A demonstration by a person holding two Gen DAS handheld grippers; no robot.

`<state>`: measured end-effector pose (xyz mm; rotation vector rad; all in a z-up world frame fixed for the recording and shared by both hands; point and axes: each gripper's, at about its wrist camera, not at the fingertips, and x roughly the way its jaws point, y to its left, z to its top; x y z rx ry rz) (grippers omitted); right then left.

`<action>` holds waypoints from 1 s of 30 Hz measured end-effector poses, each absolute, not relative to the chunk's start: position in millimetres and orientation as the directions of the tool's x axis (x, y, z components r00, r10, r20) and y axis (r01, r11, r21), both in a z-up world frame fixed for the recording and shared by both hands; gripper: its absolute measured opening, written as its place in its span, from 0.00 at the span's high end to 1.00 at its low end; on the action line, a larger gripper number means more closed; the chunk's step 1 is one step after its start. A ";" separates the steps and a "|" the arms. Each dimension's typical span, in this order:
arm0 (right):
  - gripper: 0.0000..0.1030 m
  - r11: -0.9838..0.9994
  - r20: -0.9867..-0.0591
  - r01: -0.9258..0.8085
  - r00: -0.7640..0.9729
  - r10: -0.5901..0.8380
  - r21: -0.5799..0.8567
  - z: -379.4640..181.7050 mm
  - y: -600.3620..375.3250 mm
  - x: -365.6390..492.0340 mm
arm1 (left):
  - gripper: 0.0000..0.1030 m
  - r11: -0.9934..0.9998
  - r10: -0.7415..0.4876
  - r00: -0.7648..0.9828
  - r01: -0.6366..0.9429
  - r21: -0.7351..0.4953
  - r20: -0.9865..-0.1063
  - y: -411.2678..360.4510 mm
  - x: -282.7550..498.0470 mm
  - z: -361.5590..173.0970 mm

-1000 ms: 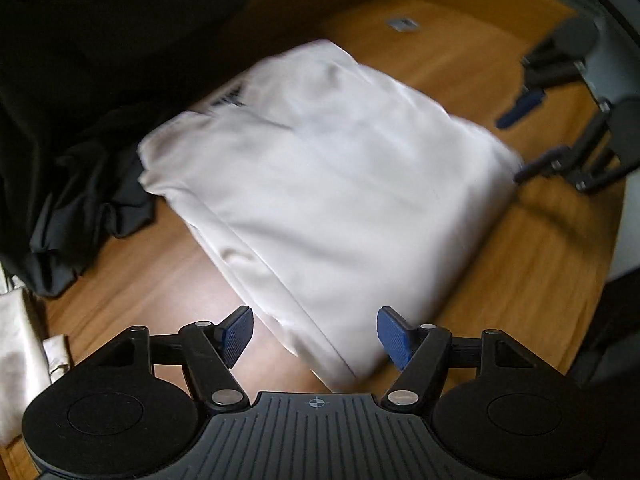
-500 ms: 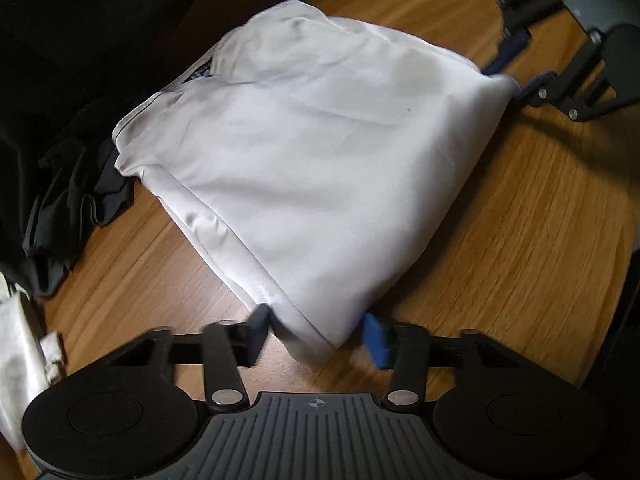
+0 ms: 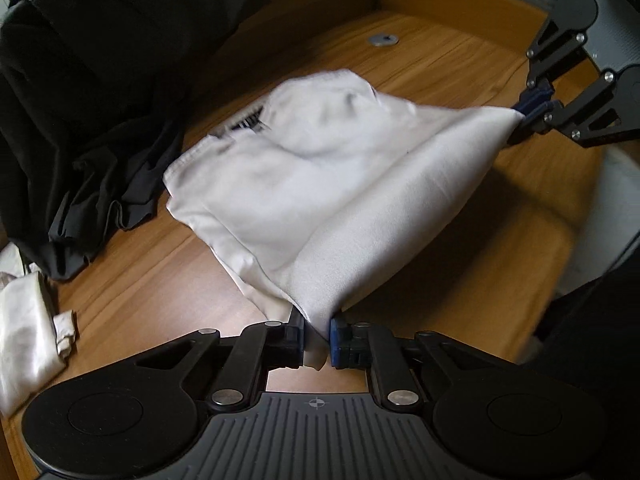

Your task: Fold clothes

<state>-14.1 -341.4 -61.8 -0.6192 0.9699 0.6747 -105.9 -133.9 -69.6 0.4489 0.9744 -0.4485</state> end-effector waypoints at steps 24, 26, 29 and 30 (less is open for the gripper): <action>0.92 0.659 -0.925 -0.746 0.312 0.218 -0.096 -74.0 -339.9 179.3 | 0.88 0.932 -0.171 0.348 0.362 -0.036 -0.922 -109.7 72.8 -69.3; 0.92 0.655 -0.934 -0.751 0.287 0.211 -0.083 -87.6 -337.0 191.5 | 0.88 0.942 -0.168 0.315 0.332 -0.057 -0.934 -106.2 86.4 -82.6; 0.92 0.647 -0.947 -0.759 0.261 0.189 -0.080 -105.6 -334.2 205.8 | 0.87 0.955 -0.174 0.280 0.283 -0.092 -0.944 -101.5 103.9 -98.9; 0.90 0.650 -0.949 -0.757 0.254 0.186 -0.075 -110.7 -333.3 210.0 | 0.87 0.957 -0.172 0.275 0.273 -0.095 -0.946 -101.0 108.0 -103.4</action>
